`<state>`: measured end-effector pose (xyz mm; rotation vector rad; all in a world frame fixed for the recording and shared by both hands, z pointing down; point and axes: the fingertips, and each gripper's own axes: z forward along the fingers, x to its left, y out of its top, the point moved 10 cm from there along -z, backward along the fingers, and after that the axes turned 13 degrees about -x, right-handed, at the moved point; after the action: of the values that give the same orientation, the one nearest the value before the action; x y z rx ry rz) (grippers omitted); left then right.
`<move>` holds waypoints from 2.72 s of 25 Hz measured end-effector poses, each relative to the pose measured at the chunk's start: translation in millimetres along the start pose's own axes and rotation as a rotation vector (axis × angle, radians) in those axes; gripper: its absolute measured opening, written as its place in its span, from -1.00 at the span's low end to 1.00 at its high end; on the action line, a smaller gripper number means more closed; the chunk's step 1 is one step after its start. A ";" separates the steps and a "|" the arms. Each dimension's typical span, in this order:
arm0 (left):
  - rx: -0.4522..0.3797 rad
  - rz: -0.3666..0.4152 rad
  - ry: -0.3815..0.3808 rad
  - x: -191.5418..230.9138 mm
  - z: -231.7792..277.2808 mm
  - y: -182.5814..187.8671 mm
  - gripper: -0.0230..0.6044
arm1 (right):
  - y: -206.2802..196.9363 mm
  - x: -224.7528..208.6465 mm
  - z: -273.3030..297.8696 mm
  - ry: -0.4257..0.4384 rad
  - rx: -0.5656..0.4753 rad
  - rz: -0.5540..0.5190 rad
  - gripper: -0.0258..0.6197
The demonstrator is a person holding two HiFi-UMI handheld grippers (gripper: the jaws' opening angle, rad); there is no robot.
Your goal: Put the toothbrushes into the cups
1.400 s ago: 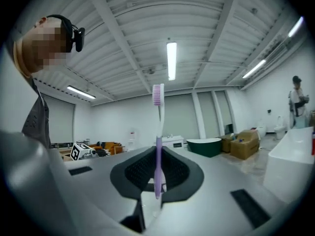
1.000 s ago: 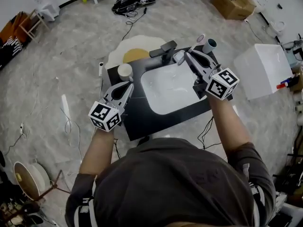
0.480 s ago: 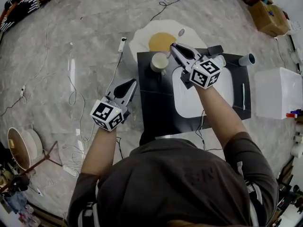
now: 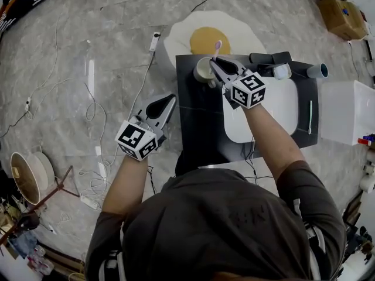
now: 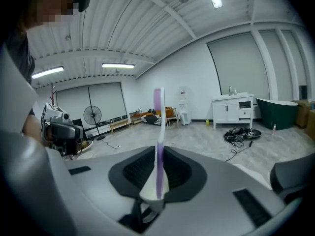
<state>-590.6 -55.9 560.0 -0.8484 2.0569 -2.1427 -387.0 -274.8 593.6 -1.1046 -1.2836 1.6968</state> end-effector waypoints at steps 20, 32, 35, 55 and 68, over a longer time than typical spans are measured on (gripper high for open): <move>0.080 0.016 -0.447 -126.5 117.0 35.3 -0.91 | 115.3 22.5 -241.2 -0.332 -0.228 -0.036 -0.48; 0.208 0.035 -0.979 -463.8 232.7 -26.8 -0.91 | 81.6 135.7 -685.6 -1.011 -0.291 -0.040 -0.94; 0.224 0.031 -1.061 -554.3 226.2 -60.6 -0.91 | 48.4 191.0 -782.5 -1.129 -0.280 0.000 -0.94; 0.292 -0.059 -1.353 -773.6 329.7 -145.4 -0.91 | 22.3 210.8 -987.1 -1.446 -0.342 0.042 -0.94; 0.257 -0.050 -1.187 -671.8 486.3 -131.5 -0.91 | 94.1 -5.8 -931.7 -1.198 -0.213 0.032 -0.93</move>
<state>224.5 -213.0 433.1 -1.5730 1.1118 -1.2520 475.6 19.5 378.7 -0.0814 -2.1640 2.3723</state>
